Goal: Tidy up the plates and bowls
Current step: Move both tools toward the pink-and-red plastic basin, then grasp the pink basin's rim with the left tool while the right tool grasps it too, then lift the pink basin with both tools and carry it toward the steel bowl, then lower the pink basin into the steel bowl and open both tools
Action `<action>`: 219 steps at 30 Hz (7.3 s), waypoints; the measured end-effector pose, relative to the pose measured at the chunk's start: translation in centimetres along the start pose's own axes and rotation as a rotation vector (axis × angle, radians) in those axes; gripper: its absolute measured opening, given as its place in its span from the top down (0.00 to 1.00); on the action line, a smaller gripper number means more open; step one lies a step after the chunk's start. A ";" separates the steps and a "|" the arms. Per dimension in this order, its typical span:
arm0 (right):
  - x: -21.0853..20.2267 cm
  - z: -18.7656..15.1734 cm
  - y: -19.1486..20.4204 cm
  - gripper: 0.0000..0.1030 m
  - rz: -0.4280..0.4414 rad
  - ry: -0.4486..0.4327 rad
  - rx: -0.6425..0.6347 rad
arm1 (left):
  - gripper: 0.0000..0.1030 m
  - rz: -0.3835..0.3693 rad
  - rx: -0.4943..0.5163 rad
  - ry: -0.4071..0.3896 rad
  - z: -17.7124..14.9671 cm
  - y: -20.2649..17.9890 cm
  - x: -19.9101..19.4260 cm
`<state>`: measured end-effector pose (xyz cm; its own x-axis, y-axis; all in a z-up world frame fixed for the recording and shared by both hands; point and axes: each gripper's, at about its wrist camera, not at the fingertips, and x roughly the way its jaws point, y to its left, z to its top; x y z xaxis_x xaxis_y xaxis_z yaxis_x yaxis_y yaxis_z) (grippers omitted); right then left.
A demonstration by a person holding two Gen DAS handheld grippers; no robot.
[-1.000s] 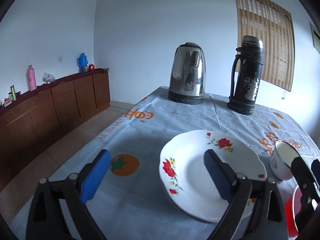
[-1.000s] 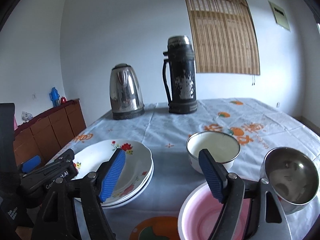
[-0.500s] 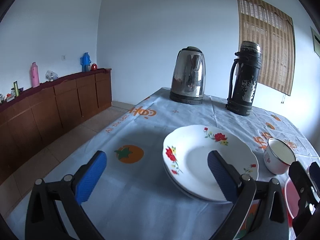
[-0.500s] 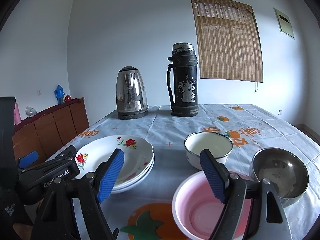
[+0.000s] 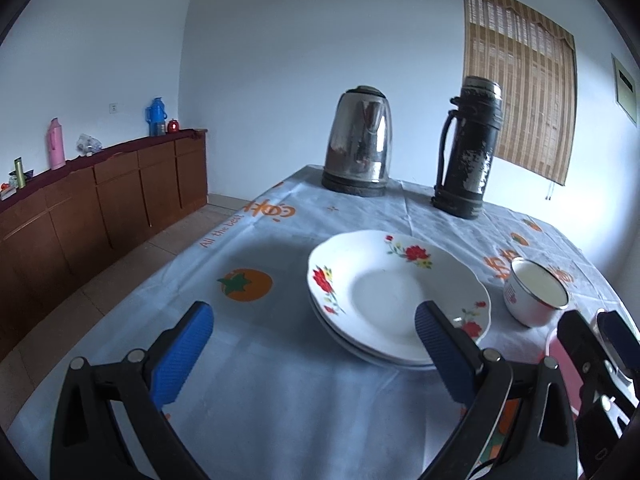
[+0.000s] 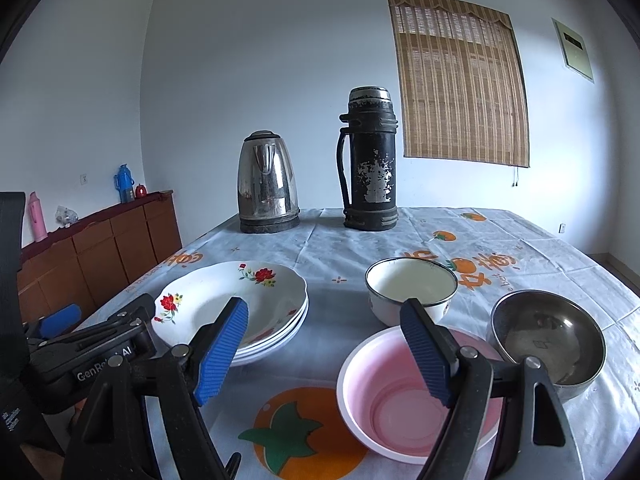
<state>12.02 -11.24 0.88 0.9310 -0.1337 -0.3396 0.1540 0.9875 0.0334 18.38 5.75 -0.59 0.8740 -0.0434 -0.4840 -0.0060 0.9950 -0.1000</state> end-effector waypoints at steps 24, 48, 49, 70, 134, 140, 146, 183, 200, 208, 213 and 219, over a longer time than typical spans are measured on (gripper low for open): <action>-4.3 -1.6 -5.1 0.22 0.008 0.043 0.067 | 0.01 -0.111 0.198 -0.134 -0.8 -3.9 -3.9; -5.6 -2.9 -12.9 0.22 0.015 0.097 0.199 | 0.02 -0.302 0.278 0.074 0.6 -13.9 -1.2; -5.4 -3.0 -13.2 0.22 0.019 0.114 0.217 | 0.02 -0.305 0.283 0.079 0.7 -14.2 -1.0; -2.0 -3.6 -12.6 0.44 0.096 0.267 0.267 | 0.28 -0.325 0.305 0.204 -1.1 -15.1 2.0; -2.0 -3.2 -12.1 0.86 0.104 0.233 0.271 | 0.87 -0.390 0.289 0.203 -2.1 -16.0 0.0; -2.3 -3.3 -12.0 0.86 0.110 0.227 0.271 | 0.87 -0.405 0.271 0.204 -2.0 -15.9 -0.1; -2.8 -3.3 -12.1 0.87 0.116 0.221 0.267 | 0.87 -0.395 0.260 0.205 -2.2 -15.8 -0.6; -11.8 -4.3 -18.9 0.87 0.078 0.140 0.373 | 0.87 -0.460 0.293 0.111 -4.0 -21.6 -10.8; -10.5 -0.4 -23.5 0.87 -0.004 0.082 0.347 | 0.87 -0.504 0.246 0.128 -1.4 -27.1 -8.7; -7.6 -0.4 -24.6 0.87 -0.014 0.131 0.342 | 0.87 -0.480 0.236 0.178 -1.7 -28.3 -5.9; -6.2 -0.4 -24.9 0.87 -0.015 0.148 0.328 | 0.87 -0.468 0.234 0.198 -1.9 -28.7 -4.5; -5.1 0.0 -24.9 0.87 -0.014 0.158 0.315 | 0.87 -0.462 0.218 0.223 -1.9 -28.8 -3.2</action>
<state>3.40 -35.18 1.76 0.8692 -0.1081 -0.4825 0.2839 0.9081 0.3079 14.79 -22.93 2.19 0.6377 -0.4744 -0.6069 0.4750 0.8624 -0.1751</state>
